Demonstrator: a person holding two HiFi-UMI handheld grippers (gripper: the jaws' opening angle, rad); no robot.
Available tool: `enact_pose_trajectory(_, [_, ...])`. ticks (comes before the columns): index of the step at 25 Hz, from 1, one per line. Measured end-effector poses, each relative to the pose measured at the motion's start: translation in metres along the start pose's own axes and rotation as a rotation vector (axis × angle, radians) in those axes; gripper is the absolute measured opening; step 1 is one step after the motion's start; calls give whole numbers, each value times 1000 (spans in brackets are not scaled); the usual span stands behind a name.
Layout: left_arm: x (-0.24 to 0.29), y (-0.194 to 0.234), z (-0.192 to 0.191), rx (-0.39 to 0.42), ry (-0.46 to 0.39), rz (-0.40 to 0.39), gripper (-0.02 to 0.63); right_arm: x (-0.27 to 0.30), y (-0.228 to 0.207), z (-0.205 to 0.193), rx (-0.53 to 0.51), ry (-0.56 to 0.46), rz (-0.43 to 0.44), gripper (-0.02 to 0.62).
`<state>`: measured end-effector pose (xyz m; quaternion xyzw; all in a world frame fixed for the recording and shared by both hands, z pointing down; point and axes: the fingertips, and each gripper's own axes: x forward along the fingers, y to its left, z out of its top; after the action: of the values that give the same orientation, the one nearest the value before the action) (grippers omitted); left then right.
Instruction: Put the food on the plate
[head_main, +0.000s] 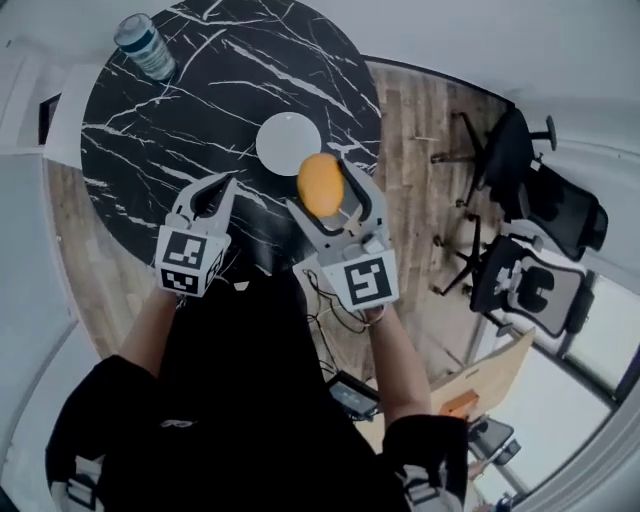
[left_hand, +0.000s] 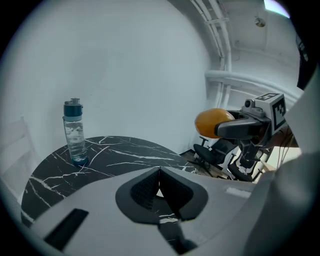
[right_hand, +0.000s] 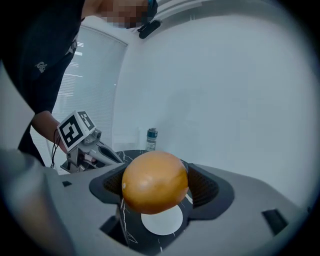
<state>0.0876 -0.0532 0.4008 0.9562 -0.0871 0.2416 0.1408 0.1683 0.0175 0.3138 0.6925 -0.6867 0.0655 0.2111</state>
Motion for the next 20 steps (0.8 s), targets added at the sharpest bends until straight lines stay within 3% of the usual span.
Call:
enact_pose_trajectory(6, [8, 2, -17, -165, -5, 197, 0, 33, -12, -10, -95, 29, 236, 342])
enact_pose_trajectory(9, [11, -2, -25, -232, -8, 290, 0, 49, -16, -16, -84, 14, 351, 342])
enact_pose_trajectory(20, [25, 5, -73, -414, -38, 468, 0, 87, -12, -71, -215, 91, 531, 342])
